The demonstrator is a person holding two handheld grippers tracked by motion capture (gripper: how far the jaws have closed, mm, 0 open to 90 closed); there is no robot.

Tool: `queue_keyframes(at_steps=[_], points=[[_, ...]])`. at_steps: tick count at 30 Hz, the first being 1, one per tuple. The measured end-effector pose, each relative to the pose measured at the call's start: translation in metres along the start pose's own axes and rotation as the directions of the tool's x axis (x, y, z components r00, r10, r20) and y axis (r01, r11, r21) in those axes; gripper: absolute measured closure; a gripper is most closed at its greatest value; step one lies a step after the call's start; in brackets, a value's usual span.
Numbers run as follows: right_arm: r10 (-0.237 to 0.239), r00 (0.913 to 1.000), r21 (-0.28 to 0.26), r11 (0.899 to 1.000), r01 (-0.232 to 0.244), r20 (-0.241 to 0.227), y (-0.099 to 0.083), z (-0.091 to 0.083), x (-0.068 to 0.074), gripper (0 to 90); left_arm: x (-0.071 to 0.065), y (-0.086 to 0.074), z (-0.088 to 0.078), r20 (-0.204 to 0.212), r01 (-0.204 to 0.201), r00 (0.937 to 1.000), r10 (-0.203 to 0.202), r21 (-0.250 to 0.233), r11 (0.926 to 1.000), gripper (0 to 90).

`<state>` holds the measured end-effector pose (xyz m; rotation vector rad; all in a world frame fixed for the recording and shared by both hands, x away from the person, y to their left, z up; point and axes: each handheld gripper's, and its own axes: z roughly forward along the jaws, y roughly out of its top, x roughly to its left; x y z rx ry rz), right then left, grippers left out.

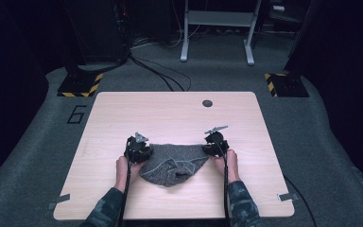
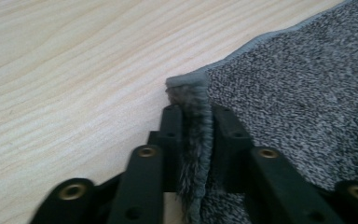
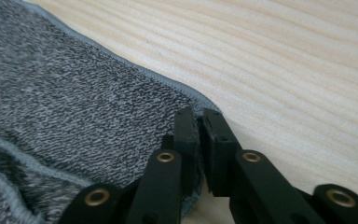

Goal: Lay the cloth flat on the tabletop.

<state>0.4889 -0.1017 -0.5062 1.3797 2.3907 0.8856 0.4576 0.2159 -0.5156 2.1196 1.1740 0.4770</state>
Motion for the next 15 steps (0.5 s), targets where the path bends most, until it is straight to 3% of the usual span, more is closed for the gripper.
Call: queue_keyframes(at_steps=[4,8,11,15], points=[[0.008,1.0,-0.03,1.0,-0.007,0.006,-0.005,-0.001,0.001,87.8,0.0,0.0,0.0,0.003,-0.002,1.0,0.002,0.0,1.0,85.7],[0.026,0.9997,-0.039,0.999,-0.025,0.005,-0.008,-0.005,0.003,88.3,0.001,-0.001,-0.002,0.013,0.024,0.9996,-0.024,-0.009,0.9997,86.7],[0.031,0.9994,-0.079,0.996,-0.032,-0.015,-0.013,-0.017,0.004,88.3,-0.001,-0.004,-0.013,0.046,0.068,0.9968,-0.065,-0.058,0.996,86.8],[0.007,0.9996,-0.125,0.992,-0.01,-0.026,-0.018,-0.039,0.01,88.3,-0.005,-0.01,-0.027,0.068,0.078,0.995,-0.073,-0.07,0.9945,87.0]])
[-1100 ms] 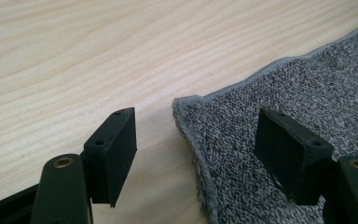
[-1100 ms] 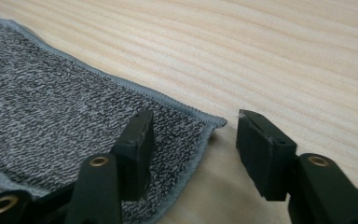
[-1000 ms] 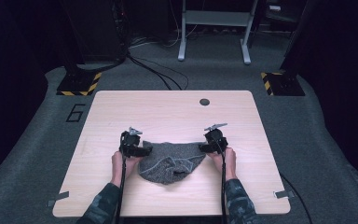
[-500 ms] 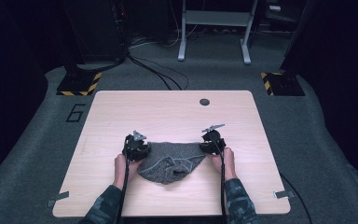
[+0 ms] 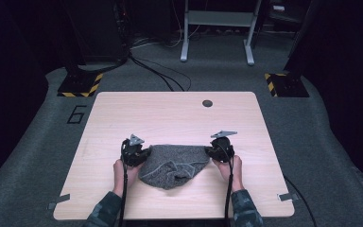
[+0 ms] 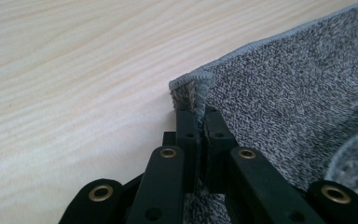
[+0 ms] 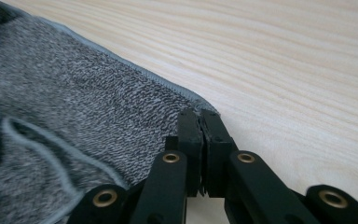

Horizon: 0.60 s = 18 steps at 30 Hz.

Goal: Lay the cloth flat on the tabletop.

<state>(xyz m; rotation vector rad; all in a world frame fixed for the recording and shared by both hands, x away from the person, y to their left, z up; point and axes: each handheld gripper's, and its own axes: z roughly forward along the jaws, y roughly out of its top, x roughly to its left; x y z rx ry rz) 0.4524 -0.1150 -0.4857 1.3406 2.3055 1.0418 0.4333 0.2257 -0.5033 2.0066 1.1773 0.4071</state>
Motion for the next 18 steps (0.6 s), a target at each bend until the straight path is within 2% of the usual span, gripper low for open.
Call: queue_keyframes(at_steps=[1,2,4,10,11,13,15,18], points=[[0.008,1.0,0.0,1.0,-0.008,-0.005,-0.001,-0.005,0.003,88.3,-0.001,-0.001,-0.004,0.005,-0.005,1.0,0.005,0.006,1.0,87.1],[-0.014,0.9998,-0.007,1.0,0.014,-0.015,-0.002,-0.009,0.004,88.3,-0.001,-0.003,-0.007,0.016,-0.002,0.9999,0.002,0.002,1.0,87.3],[-0.009,0.9996,-0.01,1.0,0.008,-0.028,-0.005,-0.018,0.007,88.3,-0.003,-0.007,-0.013,0.029,0.003,0.9996,-0.003,-0.007,1.0,87.3],[-0.018,0.9993,-0.018,1.0,0.018,-0.033,-0.014,-0.027,0.01,88.3,-0.005,-0.016,-0.02,0.056,0.006,0.9984,-0.005,-0.006,1.0,87.3],[-0.006,0.9995,-0.017,1.0,0.005,-0.031,-0.016,-0.028,0.011,88.4,-0.006,-0.017,-0.019,0.046,0.007,0.9989,-0.006,-0.012,0.9999,87.3],[-0.013,0.9996,-0.018,1.0,0.013,-0.025,-0.017,-0.025,0.01,88.5,-0.001,-0.017,-0.016,0.05,0.013,0.9987,-0.013,-0.012,0.9998,87.4],[-0.011,0.9998,-0.015,1.0,0.011,-0.016,-0.014,-0.021,0.008,88.6,0.001,-0.013,-0.01,0.027,0.002,0.9996,-0.002,-0.013,0.9999,87.5],[-0.027,0.9996,-0.016,0.999,0.027,0.006,0.0,-0.01,-0.001,88.8,0.011,0.006,0.006,0.004,-0.013,0.9999,0.013,0.004,0.9999,87.6]])
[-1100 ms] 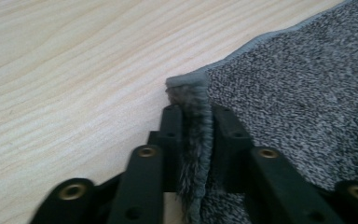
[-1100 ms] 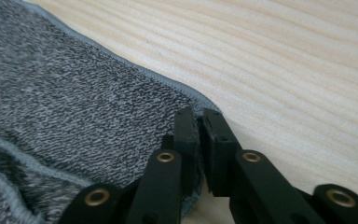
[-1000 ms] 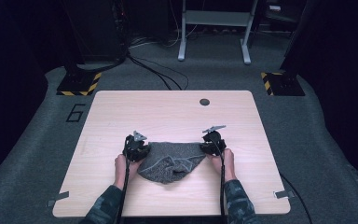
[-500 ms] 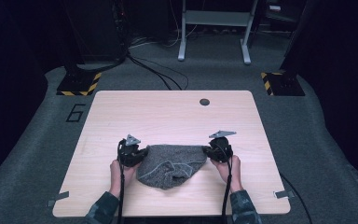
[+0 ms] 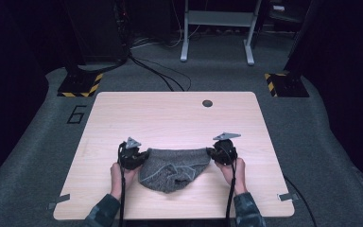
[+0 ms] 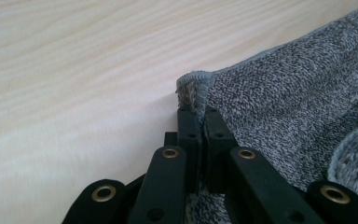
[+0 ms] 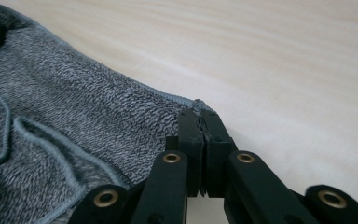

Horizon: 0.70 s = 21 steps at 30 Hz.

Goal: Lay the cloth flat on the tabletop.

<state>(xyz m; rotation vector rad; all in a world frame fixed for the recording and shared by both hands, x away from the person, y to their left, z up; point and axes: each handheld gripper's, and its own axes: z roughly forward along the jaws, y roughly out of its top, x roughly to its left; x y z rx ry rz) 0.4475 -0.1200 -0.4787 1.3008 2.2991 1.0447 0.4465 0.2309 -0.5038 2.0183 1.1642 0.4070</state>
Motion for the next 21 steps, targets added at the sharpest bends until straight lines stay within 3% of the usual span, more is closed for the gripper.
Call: queue_keyframes(at_steps=[1,4,5,6,7,8,9,10,11,12,13,14,15,17,18,19,20,21], points=[[0.006,0.9999,0.006,1.0,-0.006,0.008,0.008,0.005,-0.004,88.8,0.006,0.012,0.003,-0.014,-0.007,0.9999,0.007,-0.002,1.0,87.8],[-0.018,0.9971,-0.025,0.999,0.02,0.074,0.049,0.01,-0.016,88.9,0.022,0.061,0.004,-0.058,-0.015,0.9982,0.011,-0.072,0.9973,87.9],[-0.024,0.9955,-0.042,0.999,0.028,0.092,0.067,0.006,-0.019,88.8,0.027,0.087,-0.005,-0.077,-0.031,0.9968,0.022,-0.121,0.9921,87.9],[-0.044,0.9903,-0.081,0.995,0.055,0.132,0.093,-0.004,-0.021,88.9,0.029,0.103,-0.013,-0.095,-0.049,0.9949,0.035,-0.153,0.987,87.9],[-0.066,0.9869,-0.112,0.99,0.083,0.147,0.108,-0.013,-0.023,88.9,0.029,0.123,-0.026,-0.101,-0.06,0.9941,0.039,-0.211,0.9757,87.9],[-0.075,0.9832,-0.157,0.982,0.102,0.166,0.127,-0.026,-0.023,88.8,0.027,0.14,-0.04,-0.119,-0.089,0.9911,0.058,-0.269,0.9591,87.8],[-0.082,0.978,-0.206,0.971,0.122,0.192,0.144,-0.041,-0.022,88.8,0.024,0.153,-0.055,-0.148,-0.131,0.9851,0.088,-0.312,0.9411,87.7],[-0.081,0.9771,-0.251,0.959,0.13,0.197,0.156,-0.056,-0.019,88.7,0.019,0.162,-0.069,-0.157,-0.17,0.9803,0.12,-0.359,0.9175,87.7],[-0.098,0.9734,-0.29,0.944,0.157,0.207,0.165,-0.07,-0.016,88.7,0.019,0.162,-0.069,-0.157,-0.17,0.9803,0.12,-0.359,0.9175,87.6],[-0.099,0.9715,-0.319,0.933,0.166,0.215,0.17,-0.084,-0.01,88.6,0.009,0.165,-0.088,-0.204,-0.258,0.9604,0.19,-0.392,0.8829,87.4],[-0.099,0.9715,-0.319,0.933,0.166,0.215,0.17,-0.084,-0.01,88.6,0.009,0.165,-0.088,-0.204,-0.258,0.9604,0.19,-0.392,0.8829,87.2],[-0.114,0.9713,-0.356,0.916,0.184,0.209,0.163,-0.099,-0.005,88.4,0.005,0.158,-0.093,-0.198,-0.287,0.9545,0.223,-0.41,0.8658,86.8],[-0.123,0.9714,-0.361,0.913,0.191,0.203,0.158,-0.101,-0.003,88.3,0.0,0.141,-0.092,-0.194,-0.306,0.9498,0.246,-0.409,0.8598,86.6],[-0.143,0.9728,-0.355,0.913,0.2,0.182,0.135,-0.098,0.001,87.9,-0.003,0.112,-0.082,-0.169,-0.306,0.951,0.259,-0.402,0.863,85.9],[-0.153,0.9729,-0.341,0.917,0.205,0.173,0.12,-0.094,0.003,87.7,-0.005,0.095,-0.076,-0.147,-0.31,0.9504,0.274,-0.378,0.8724,85.6],[-0.158,0.9737,-0.325,0.923,0.205,0.164,0.104,-0.088,0.005,87.7,-0.006,0.077,-0.068,-0.118,-0.296,0.9551,0.272,-0.358,0.8853,85.2],[-0.158,0.9737,-0.325,0.923,0.205,0.164,0.104,-0.088,0.005,87.7,-0.006,0.077,-0.068,-0.118,-0.296,0.9551,0.272,-0.358,0.8853,84.9],[-0.165,0.9778,-0.289,0.937,0.196,0.13,0.069,-0.073,0.009,87.3,-0.009,0.042,-0.051,-0.066,-0.281,0.9594,0.274,-0.298,0.9123,84.2]])
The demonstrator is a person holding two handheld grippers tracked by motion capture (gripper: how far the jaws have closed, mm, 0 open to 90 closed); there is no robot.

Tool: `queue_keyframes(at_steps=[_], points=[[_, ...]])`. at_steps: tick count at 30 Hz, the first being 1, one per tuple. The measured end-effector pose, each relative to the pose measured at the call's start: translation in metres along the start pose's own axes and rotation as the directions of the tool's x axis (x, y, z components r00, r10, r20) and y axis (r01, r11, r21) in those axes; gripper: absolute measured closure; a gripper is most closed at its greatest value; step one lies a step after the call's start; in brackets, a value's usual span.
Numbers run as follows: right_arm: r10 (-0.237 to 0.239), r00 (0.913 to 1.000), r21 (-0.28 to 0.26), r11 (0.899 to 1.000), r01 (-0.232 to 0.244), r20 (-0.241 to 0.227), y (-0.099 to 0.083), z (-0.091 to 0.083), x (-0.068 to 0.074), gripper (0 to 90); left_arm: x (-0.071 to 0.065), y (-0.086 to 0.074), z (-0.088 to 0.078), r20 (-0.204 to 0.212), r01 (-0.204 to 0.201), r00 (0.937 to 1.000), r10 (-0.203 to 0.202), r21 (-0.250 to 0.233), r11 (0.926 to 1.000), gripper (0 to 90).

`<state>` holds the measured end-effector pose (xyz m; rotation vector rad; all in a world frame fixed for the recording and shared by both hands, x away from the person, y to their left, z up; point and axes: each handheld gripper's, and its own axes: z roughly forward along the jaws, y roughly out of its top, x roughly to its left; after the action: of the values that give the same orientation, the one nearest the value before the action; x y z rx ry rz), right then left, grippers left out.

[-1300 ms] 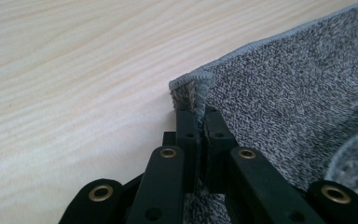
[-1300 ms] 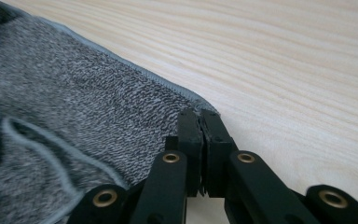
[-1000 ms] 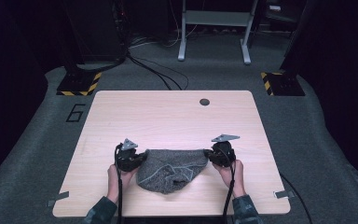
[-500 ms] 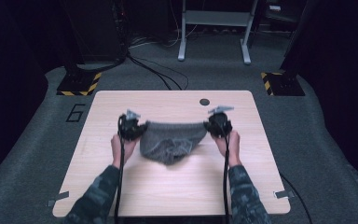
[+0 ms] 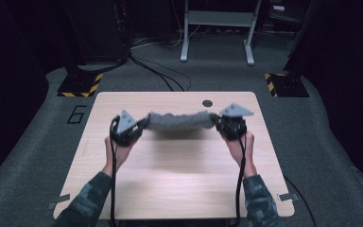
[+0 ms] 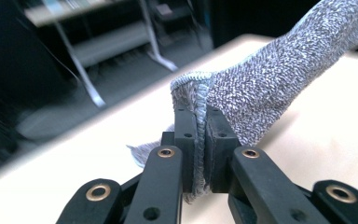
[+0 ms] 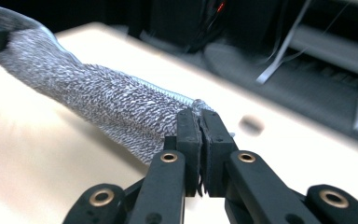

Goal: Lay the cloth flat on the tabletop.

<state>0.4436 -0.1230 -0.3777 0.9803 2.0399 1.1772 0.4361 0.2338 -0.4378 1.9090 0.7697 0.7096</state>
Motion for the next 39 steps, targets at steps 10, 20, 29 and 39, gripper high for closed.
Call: queue_keyframes(at_steps=[10,20,29,39], points=[[0.073,0.9931,0.171,0.984,-0.056,-0.092,-0.113,-0.006,0.042,82.4,-0.046,-0.078,-0.018,0.159,0.106,0.9799,-0.121,0.101,0.9892,64.4],[0.125,0.9884,0.129,0.985,-0.113,-0.086,-0.114,-0.051,0.04,69.8,-0.045,-0.073,-0.066,0.152,0.134,0.9781,-0.142,0.061,0.9891,35.7],[0.094,0.9878,0.184,0.98,-0.071,-0.124,-0.095,-0.01,0.049,56.1,-0.031,-0.051,-0.017,0.168,0.119,0.9757,-0.14,0.132,0.9841,26.3],[0.18,0.9601,0.307,0.946,-0.109,-0.214,-0.096,0.061,0.035,35.8,-0.034,-0.06,0.035,0.234,0.12,0.9528,-0.194,0.298,0.9469,22.9]])
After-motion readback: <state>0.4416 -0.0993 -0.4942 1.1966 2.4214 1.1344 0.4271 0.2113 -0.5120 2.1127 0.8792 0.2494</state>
